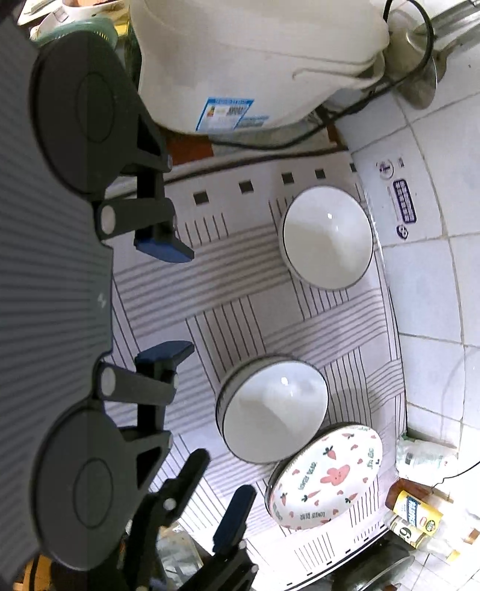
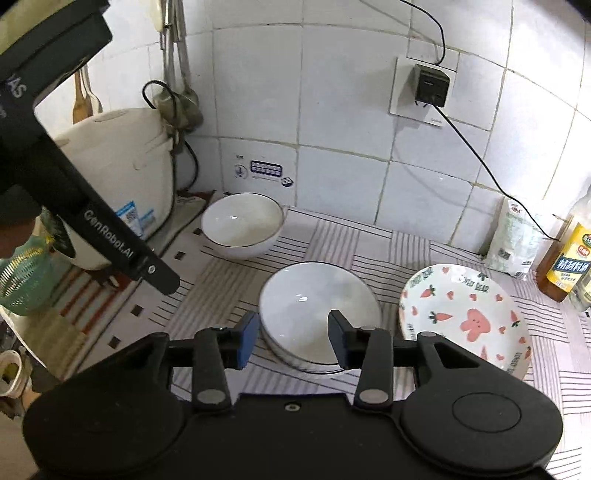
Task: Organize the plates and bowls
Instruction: 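Open the left gripper and release the nested bowl, then move the left tool to the last white bowl and grasp its rim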
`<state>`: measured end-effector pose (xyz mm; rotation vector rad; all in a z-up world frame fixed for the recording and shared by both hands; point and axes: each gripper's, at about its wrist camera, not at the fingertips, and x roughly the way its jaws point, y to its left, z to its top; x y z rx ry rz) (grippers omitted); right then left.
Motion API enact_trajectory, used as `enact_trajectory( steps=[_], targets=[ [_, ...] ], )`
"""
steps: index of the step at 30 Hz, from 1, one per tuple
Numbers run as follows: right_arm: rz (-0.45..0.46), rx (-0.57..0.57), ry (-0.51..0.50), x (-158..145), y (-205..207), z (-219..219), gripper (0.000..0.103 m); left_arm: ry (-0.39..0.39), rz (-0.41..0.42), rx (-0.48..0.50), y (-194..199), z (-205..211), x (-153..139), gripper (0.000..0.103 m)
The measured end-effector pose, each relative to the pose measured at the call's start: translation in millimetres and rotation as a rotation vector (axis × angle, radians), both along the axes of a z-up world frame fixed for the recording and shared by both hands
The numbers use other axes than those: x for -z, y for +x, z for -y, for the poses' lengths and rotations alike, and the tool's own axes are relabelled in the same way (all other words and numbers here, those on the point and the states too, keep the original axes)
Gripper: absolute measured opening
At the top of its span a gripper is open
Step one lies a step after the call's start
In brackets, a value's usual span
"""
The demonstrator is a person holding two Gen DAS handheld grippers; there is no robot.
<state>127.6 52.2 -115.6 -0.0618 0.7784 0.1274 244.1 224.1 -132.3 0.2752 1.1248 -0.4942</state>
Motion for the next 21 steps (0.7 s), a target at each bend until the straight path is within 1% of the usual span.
enact_trajectory(
  steps=[2,3,5,7,10,12,13,15,16,17,19,20,21],
  targets=[
    [0.011,-0.012,0.002,0,-2,-6,0.05,0.003,0.004,-0.003,3,-6,1,0.047],
    [0.021,-0.02,0.005,0,-3,-10,0.054,0.007,0.008,0.007,4,-8,1,0.048],
    [0.048,-0.042,0.015,1,-5,-17,0.059,0.009,0.011,0.033,4,-11,1,0.052],
    [0.066,-0.06,0.021,2,-4,-25,0.061,0.022,0.019,0.04,5,-12,1,0.054],
    [0.082,-0.085,0.036,7,1,-34,0.066,0.042,0.034,0.047,8,-14,1,0.06],
    [0.091,-0.101,0.039,11,7,-40,0.069,0.047,0.045,0.047,11,-16,1,0.066],
    [0.093,-0.106,0.039,14,9,-44,0.071,0.046,0.053,0.043,14,-17,1,0.067],
    [0.044,-0.109,0.027,18,19,-54,0.073,0.025,0.06,0.024,22,-21,1,0.075],
    [0.015,-0.112,0.028,20,24,-59,0.073,0.011,0.056,0.012,27,-23,2,0.077],
    [0.003,-0.11,0.037,21,27,-63,0.073,-0.01,0.054,-0.008,34,-26,3,0.08],
    [0.008,-0.118,0.065,27,33,-70,0.075,-0.046,0.045,-0.045,46,-29,7,0.081],
    [0.012,-0.121,0.08,31,36,-73,0.081,-0.065,0.032,-0.066,54,-31,12,0.082],
    [0.014,-0.115,0.093,37,40,-75,0.09,-0.083,0.019,-0.083,61,-33,15,0.082]
  ],
)
